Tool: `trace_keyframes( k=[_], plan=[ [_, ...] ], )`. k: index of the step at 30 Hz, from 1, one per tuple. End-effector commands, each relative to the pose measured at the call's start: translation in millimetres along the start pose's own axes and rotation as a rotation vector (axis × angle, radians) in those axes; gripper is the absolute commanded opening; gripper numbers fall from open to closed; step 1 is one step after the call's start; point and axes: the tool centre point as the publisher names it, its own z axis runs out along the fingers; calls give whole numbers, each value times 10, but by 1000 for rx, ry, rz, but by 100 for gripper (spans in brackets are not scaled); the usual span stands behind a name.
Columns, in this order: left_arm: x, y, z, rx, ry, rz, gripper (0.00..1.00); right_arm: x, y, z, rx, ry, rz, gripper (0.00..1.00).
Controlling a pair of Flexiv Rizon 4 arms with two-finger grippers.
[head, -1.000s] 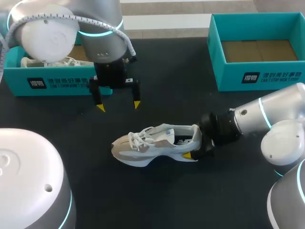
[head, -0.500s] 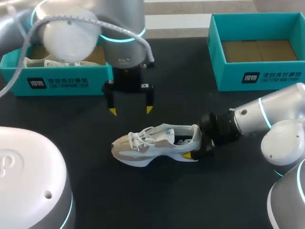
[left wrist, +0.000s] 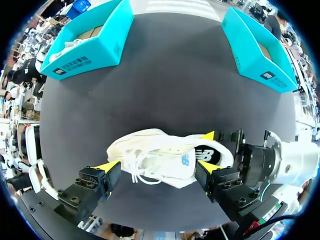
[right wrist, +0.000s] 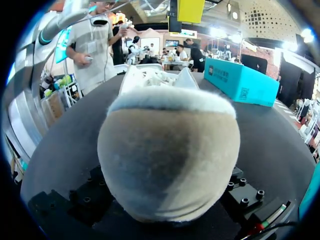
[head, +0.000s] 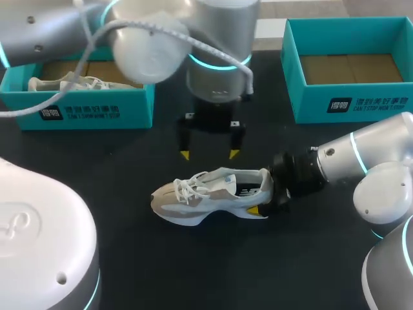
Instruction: Take the shoe out of the shoebox, open the shoe tongue, remove and reinsert the insole, then place the shoe into the shoebox
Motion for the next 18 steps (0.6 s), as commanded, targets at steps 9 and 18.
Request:
trace_keyframes(
  k=[9,18],
  plan=[
    [301,133,181,-6,-106,62,100,-8,3,10,4,-2,1,0],
    [259,220,401,-52,-139,75,100,-8,3,10,4,-2,1,0]
  ],
)
